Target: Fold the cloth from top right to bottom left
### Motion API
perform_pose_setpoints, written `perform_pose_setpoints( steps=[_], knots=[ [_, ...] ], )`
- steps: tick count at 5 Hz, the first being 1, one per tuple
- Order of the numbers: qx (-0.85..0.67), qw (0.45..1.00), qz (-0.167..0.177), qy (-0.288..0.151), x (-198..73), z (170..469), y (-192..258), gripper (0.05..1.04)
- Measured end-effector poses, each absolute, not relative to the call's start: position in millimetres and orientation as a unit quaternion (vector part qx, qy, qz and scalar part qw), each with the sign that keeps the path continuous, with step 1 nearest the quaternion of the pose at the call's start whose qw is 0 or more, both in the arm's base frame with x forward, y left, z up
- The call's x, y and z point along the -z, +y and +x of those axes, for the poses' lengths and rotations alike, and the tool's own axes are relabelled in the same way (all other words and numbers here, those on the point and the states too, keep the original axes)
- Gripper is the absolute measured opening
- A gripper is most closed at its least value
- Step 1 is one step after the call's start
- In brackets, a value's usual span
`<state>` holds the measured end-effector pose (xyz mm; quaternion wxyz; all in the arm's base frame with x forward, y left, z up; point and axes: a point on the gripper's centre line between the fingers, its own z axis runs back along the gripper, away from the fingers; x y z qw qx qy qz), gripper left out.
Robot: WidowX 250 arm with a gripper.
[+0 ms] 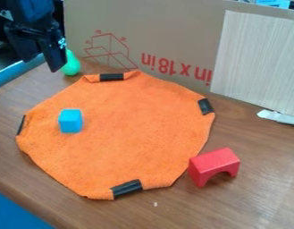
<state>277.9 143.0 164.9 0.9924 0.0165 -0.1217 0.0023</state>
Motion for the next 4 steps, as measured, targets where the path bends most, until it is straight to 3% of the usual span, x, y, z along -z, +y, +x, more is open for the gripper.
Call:
perform_pose_setpoints(
  steps=[2,4],
  knots=[
    [-0.008,0.994,-0.003,-0.111,-147.4,292.4,115.4,1.001],
    [-0.030,0.988,-0.021,-0.150,-129.0,321.4,64.0,1.001]
  ],
)
